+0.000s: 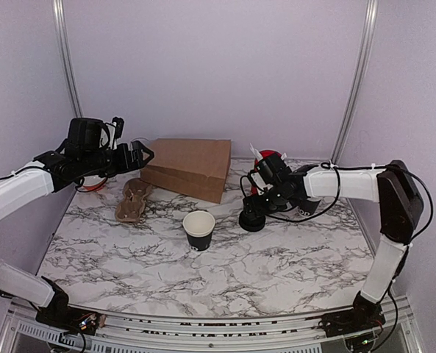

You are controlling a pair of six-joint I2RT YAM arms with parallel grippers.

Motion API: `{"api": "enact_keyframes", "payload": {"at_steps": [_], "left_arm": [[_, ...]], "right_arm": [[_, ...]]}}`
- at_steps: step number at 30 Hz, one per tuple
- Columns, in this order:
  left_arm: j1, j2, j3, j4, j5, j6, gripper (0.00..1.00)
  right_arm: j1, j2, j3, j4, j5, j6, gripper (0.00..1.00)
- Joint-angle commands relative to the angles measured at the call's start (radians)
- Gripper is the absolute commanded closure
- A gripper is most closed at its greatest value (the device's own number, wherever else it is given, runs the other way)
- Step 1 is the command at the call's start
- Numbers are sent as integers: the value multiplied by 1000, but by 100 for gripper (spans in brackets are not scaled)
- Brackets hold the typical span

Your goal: Pack the takeout coffee

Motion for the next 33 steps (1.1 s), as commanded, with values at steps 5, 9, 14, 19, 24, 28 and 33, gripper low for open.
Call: {"api": "enact_keyframes", "payload": {"at_steps": [5, 9, 14, 19, 24, 28, 33], "left_arm": [[1, -62, -15, -26, -83, 74, 1], [1, -81, -30, -26, -85, 101, 1], [1, -88, -50, -19, -93, 110, 1], [1, -97, -59, 3, -101, 102, 1], [10, -92, -37, -21, -105, 155, 1], [21, -85, -25, -42, -109, 175, 1], [36, -89, -34, -42, -110, 179, 1]], "right_arm": [[2, 48, 40, 43, 36, 39, 17], [10, 59, 68, 39, 45, 71, 18], [11, 82, 92, 39, 40, 80, 19], [20, 134, 145, 18, 28, 84, 19], [41, 156, 175, -31, 112, 94, 19], [45, 151, 165, -44, 136, 104, 19], [48, 143, 159, -51, 133, 112, 19]]}}
